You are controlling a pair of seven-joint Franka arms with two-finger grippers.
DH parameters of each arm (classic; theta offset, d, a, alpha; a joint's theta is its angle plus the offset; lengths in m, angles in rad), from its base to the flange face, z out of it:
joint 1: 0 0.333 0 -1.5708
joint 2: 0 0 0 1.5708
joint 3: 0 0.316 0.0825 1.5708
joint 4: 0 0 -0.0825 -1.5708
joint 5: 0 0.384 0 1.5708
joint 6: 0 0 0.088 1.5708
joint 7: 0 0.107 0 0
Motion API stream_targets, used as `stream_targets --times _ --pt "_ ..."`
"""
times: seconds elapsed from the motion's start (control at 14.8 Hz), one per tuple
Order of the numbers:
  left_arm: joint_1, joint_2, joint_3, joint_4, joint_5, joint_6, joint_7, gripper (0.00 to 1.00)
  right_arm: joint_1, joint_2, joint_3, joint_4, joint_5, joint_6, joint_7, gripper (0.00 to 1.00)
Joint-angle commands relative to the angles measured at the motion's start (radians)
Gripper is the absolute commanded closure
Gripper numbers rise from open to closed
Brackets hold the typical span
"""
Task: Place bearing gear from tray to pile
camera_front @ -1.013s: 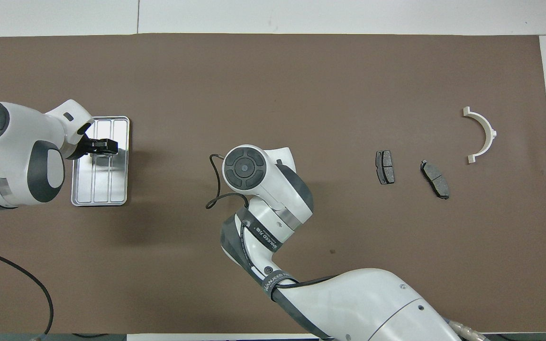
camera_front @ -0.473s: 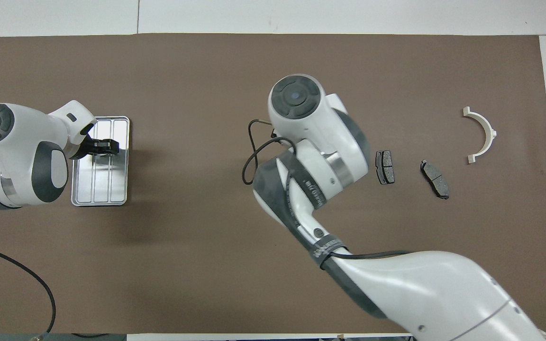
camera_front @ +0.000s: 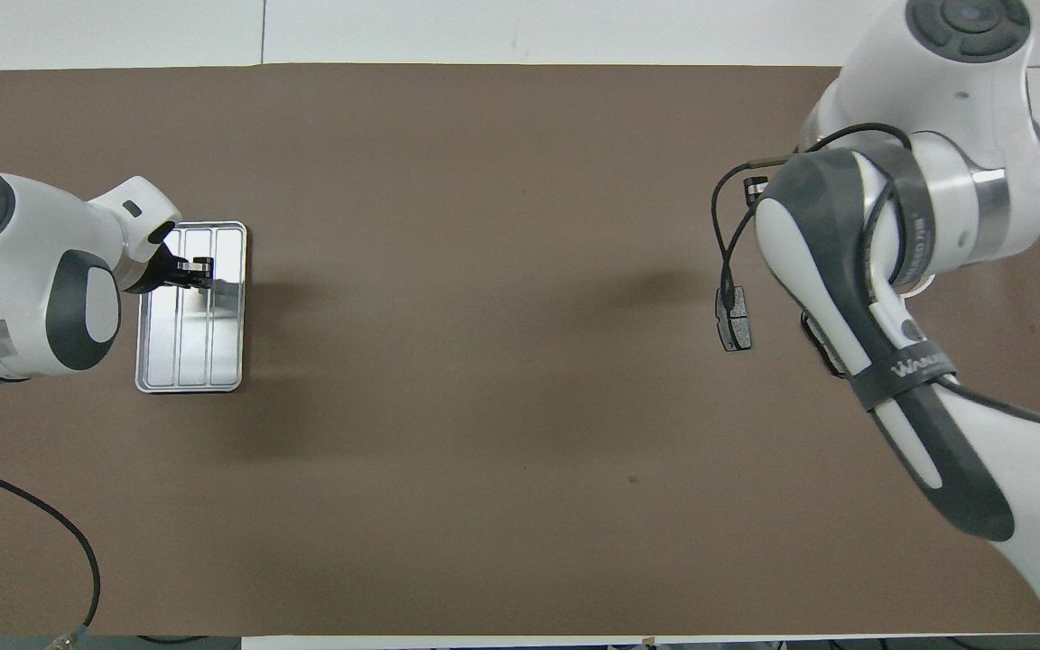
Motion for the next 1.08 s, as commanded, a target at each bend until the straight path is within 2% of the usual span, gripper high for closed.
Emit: stream_targets --times 0.0,0.14,0.27,0.47,0.68,0.81,1.01 --pt "-0.064 -0.004 0.001 0.21 -0.013 -0.257 -0.129 1.0 -0.093 0.015 0.015 -0.066 0.006 0.121 -0.181 1.0" --pt "-0.164 -0.015 0.001 0.272 -0.013 -0.318 -0.334 1.0 -0.12 0.023 0.015 -0.137 0.006 0.233 -0.192 1.0" --pt "-0.294 -0.023 0.004 0.271 -0.005 -0.292 -0.576 1.0 -0.134 0.059 0.015 -0.157 0.006 0.304 -0.193 1.0" --pt "-0.498 -0.033 0.006 0.2 0.056 -0.139 -0.935 1.0 -0.158 0.132 0.015 -0.155 0.004 0.407 -0.195 1.0" --pt "-0.592 -0.014 0.004 0.143 0.081 -0.059 -1.027 1.0 -0.163 0.165 0.015 -0.155 0.006 0.453 -0.193 1.0" --pt "-0.617 0.04 0.004 0.133 0.121 -0.014 -1.073 1.0 -0.164 0.185 0.015 -0.157 0.006 0.494 -0.193 1.0" --pt "-0.635 0.057 0.004 0.064 0.15 0.082 -1.119 1.0 -0.167 0.192 0.015 -0.158 0.007 0.495 -0.187 1.0"
